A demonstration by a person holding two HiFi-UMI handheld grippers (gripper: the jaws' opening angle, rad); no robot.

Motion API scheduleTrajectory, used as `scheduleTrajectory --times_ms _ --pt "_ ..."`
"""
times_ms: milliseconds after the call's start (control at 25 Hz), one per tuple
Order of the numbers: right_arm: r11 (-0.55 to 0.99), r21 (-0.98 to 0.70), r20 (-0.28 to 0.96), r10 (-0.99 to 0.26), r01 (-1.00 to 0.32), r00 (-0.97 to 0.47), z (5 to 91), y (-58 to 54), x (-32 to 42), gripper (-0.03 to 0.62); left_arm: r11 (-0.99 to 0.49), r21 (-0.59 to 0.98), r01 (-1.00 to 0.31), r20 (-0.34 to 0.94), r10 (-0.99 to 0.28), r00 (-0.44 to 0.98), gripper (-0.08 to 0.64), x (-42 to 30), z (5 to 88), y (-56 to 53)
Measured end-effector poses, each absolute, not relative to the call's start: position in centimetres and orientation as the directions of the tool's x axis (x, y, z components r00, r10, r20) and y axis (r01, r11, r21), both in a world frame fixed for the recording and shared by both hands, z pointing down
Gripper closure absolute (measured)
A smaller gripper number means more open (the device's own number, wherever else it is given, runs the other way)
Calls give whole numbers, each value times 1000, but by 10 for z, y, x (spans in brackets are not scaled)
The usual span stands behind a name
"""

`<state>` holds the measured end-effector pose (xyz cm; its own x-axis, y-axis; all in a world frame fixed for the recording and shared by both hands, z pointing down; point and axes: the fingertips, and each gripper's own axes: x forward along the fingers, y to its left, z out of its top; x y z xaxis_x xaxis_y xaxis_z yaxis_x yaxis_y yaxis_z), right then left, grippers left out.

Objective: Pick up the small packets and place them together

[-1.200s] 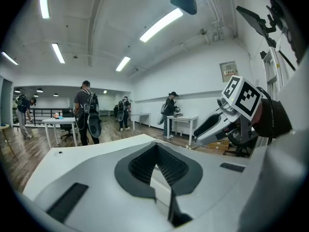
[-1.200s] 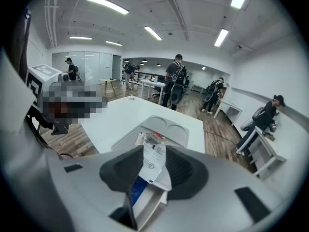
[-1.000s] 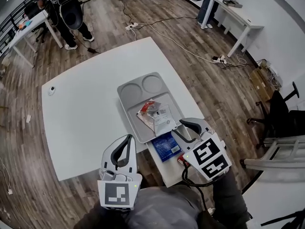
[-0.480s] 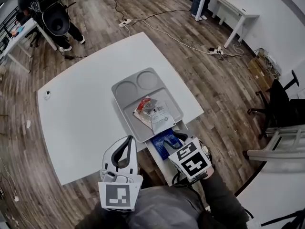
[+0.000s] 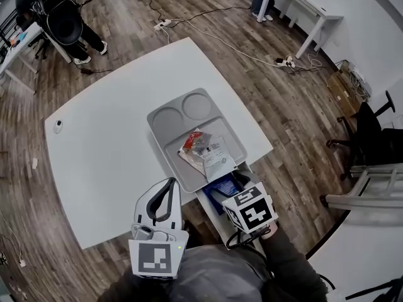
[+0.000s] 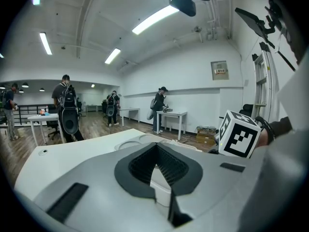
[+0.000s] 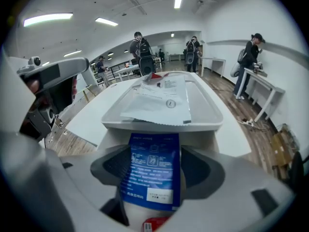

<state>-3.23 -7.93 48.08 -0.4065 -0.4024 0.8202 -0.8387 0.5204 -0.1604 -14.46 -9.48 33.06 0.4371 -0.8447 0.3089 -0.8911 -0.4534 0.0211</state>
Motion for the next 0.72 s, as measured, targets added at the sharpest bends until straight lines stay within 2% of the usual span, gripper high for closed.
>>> scheduleTrajectory --times_ms 440,520,600,640,680,720 --pt "508 -157 833 -393 -847 -390 498 -82 -31 268 -454 46 -890 323 -836 443 565 -147 338 -108" --pt "516 -158 833 -389 -842 -395 497 -82 -31 283 -452 47 -891 325 -836 441 565 -148 338 -110" --pt "525 -157 833 -385 -837 -398 496 -81 -32 342 -453 44 -890 324 -837 442 565 -147 338 -110" --pt "526 -159 831 -385 -836 -401 496 -80 -32 451 -453 43 -890 325 -836 442 565 -146 338 -109" --pt "526 -169 829 -382 -834 -409 495 -78 -33 530 -453 42 -890 326 -836 441 565 -146 338 -109" --pt "527 -181 826 -377 -831 -419 495 -76 -34 562 -453 42 -891 327 -836 440 565 -146 338 -109"
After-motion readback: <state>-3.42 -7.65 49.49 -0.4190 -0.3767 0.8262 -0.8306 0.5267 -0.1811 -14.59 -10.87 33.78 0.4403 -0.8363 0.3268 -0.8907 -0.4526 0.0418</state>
